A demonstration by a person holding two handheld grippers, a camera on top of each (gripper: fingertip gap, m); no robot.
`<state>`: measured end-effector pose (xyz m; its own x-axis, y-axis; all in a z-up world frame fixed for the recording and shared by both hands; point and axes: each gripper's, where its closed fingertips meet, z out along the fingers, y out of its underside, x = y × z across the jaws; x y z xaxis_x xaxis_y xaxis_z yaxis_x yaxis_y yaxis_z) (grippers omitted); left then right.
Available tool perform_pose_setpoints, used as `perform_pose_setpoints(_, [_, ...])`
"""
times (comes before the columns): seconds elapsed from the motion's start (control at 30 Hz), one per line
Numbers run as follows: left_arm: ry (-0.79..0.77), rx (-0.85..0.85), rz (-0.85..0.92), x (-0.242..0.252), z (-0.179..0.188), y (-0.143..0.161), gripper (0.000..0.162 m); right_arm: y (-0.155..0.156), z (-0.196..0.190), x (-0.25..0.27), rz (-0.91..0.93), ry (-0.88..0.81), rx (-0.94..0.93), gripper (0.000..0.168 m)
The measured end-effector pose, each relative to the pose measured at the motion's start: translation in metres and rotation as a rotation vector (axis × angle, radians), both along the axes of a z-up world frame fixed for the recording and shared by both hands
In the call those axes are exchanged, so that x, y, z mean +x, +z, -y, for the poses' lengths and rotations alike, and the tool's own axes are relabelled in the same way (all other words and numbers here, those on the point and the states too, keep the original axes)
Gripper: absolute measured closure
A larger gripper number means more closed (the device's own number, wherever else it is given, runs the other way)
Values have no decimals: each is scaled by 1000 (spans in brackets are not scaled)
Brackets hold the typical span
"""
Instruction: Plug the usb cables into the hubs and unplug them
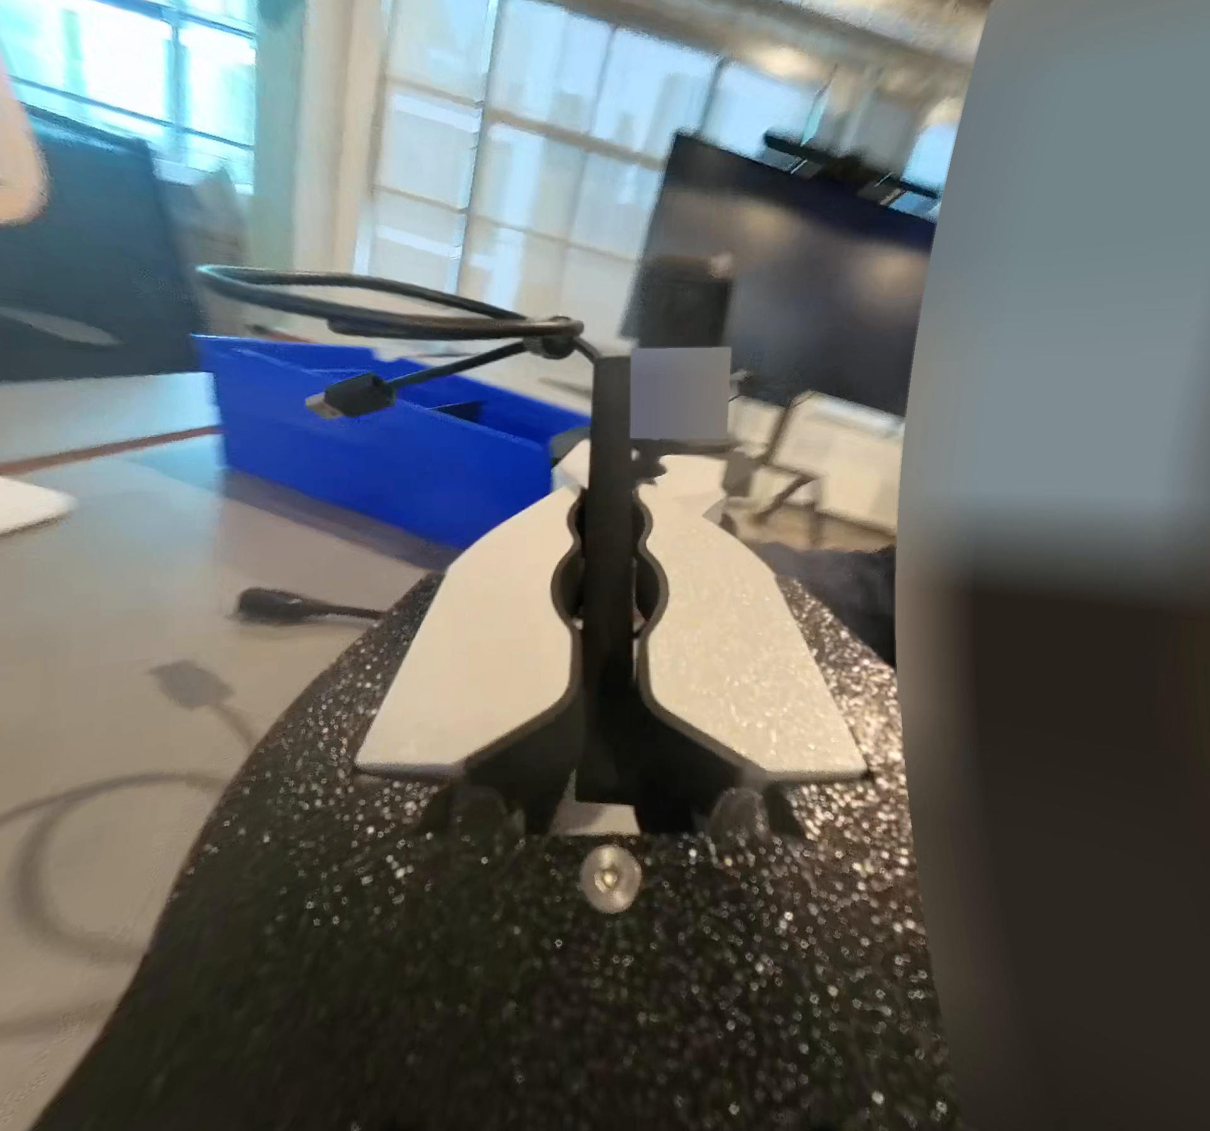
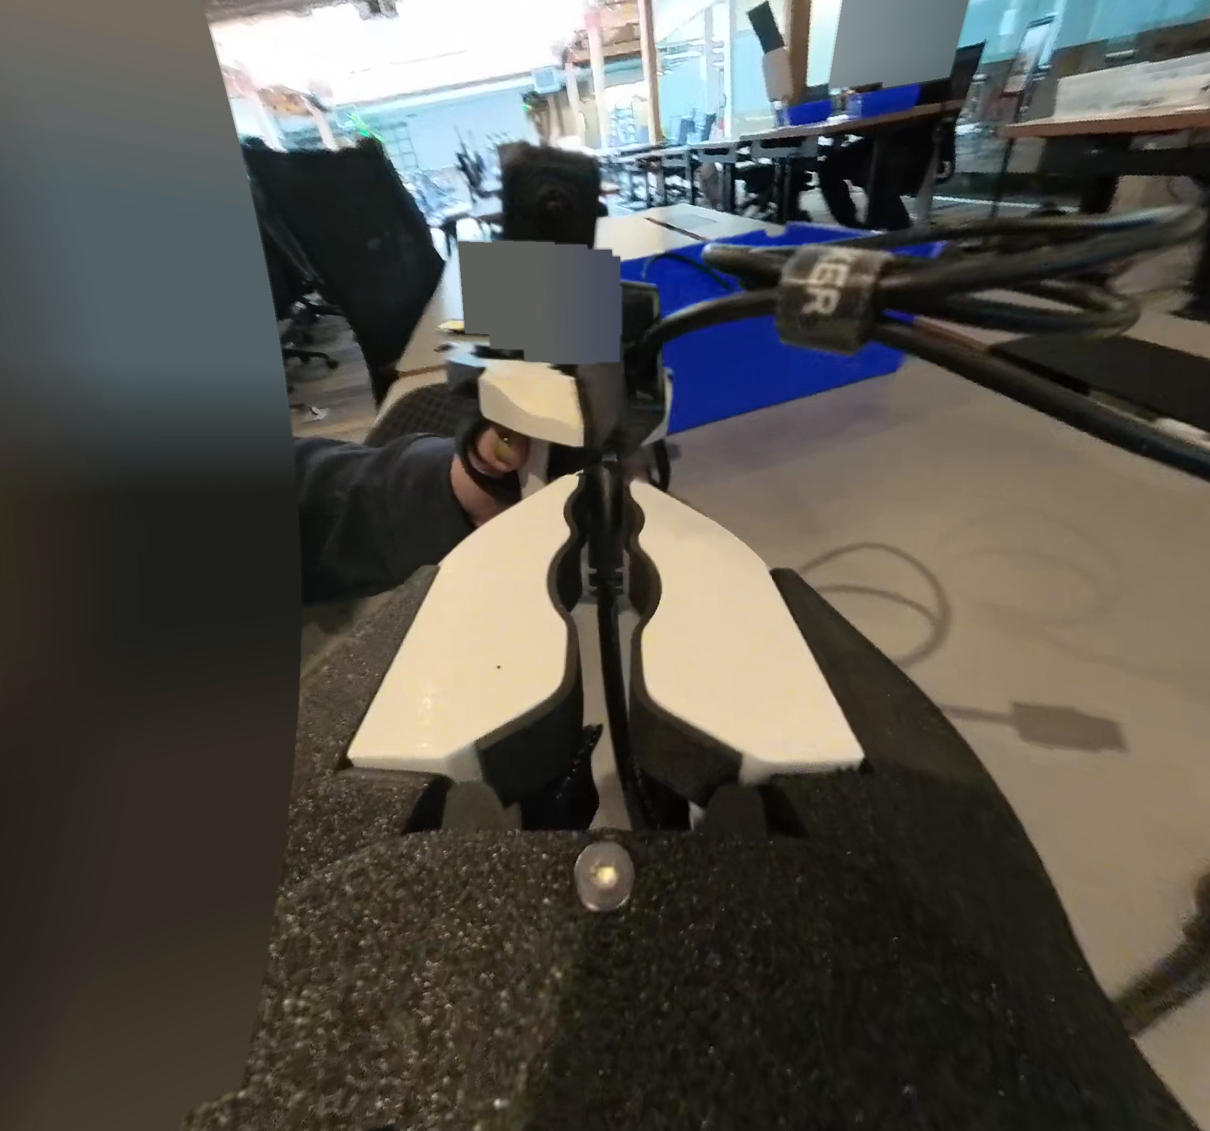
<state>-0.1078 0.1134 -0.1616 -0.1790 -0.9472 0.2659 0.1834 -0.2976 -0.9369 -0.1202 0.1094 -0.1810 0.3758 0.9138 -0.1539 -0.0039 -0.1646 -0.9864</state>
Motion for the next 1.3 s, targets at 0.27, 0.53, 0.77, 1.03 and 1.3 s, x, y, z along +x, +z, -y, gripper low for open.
perform_pose_setpoints(0.27, [-84,-62,72,0,9,5,152,4,10,2,-55,130,-78,160])
perform_pose_setpoints(0.53, [-77,-65,73,0,11,8,151,8,13,2,-32,117,-36,159])
perform_pose_setpoints(0.77, [-205,-181,115,0,17,5,148,2,19,3,51,157,-39,159])
perform_pose_setpoints(1.03, [-116,-163,132,0,12,10,151,6,14,3,84,73,31,159])
perform_pose_setpoints(1.3, [-137,-173,141,2,15,8,149,4,16,5,15,160,-48,159])
